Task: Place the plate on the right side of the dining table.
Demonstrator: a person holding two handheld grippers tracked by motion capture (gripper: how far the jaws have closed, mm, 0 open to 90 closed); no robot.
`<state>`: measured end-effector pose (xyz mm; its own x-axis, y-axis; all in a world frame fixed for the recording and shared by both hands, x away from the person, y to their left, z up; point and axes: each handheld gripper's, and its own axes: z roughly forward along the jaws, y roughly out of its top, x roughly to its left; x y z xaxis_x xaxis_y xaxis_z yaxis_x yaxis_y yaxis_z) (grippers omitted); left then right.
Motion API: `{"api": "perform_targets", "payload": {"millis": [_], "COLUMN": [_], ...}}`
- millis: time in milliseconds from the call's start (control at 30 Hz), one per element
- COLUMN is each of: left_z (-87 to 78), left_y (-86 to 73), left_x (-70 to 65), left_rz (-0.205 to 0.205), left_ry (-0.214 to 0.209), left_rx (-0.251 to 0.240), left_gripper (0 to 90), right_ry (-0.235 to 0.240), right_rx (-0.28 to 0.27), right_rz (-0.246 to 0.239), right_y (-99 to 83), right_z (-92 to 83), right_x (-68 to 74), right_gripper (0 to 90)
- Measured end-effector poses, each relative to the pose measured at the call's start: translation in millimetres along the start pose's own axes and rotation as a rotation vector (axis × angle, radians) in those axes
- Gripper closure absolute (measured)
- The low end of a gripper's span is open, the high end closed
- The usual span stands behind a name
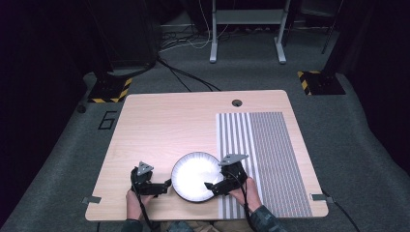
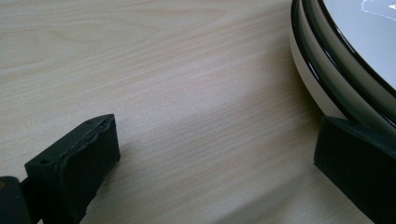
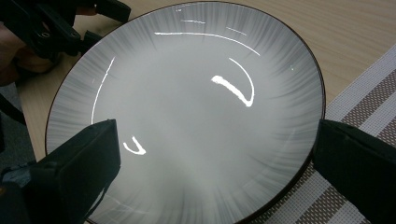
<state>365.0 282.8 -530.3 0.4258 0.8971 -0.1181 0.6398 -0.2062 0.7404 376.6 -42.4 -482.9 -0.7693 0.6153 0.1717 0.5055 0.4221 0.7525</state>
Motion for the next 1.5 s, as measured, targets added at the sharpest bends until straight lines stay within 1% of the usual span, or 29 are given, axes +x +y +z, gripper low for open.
{"api": "perform_targets", "payload": {"millis": [33,300,367,400,533,667,1033,1200,1500], "left_z": [0.1,0.4,0.4,0.5,1.3,2.9,3.1,2.3,2.3], "left_y": [-0.1,0.1,0.2,0.2,0.4,0.9,0.8,0.8,0.8], "left_x": [-0.1,-0.7,-1.3,-1.5,-3.2,-6.9,-6.7,-5.3,-5.3], "left_rz": [0.0,0.005,0.005,0.005,0.018,0.051,0.044,0.04,0.039], "left_ry": [0.001,0.009,0.012,0.014,0.026,0.047,0.043,0.033,0.033], "left_rx": [-0.001,0.002,0.006,0.007,0.014,0.029,0.025,0.025,0.024], "left_gripper": [0.0,0.0,0.0,0.1,0.1,0.0,0.0,0.0,0.0], "right_ry": [-0.001,-0.001,-0.003,-0.004,-0.004,-0.01,-0.008,-0.009,-0.009], "right_rx": [0.001,-0.004,-0.001,-0.004,-0.009,-0.009,-0.015,-0.017,-0.021], "right_rz": [0.009,0.003,0.013,0.006,0.012,0.01,0.021,0.02,0.027], "right_y": [-0.2,0.0,0.0,0.0,-0.2,-0.1,-0.2,0.8,0.8], "right_z": [0.0,1.0,0.9,1.1,1.4,2.5,2.7,3.8,4.2], "right_x": [0.6,0.5,1.4,0.8,0.7,1.5,0.9,-0.1,-0.2], "right_gripper": [0.1,0.0,0.0,0.0,0.0,0.0,0.0,0.0,0.0]}}
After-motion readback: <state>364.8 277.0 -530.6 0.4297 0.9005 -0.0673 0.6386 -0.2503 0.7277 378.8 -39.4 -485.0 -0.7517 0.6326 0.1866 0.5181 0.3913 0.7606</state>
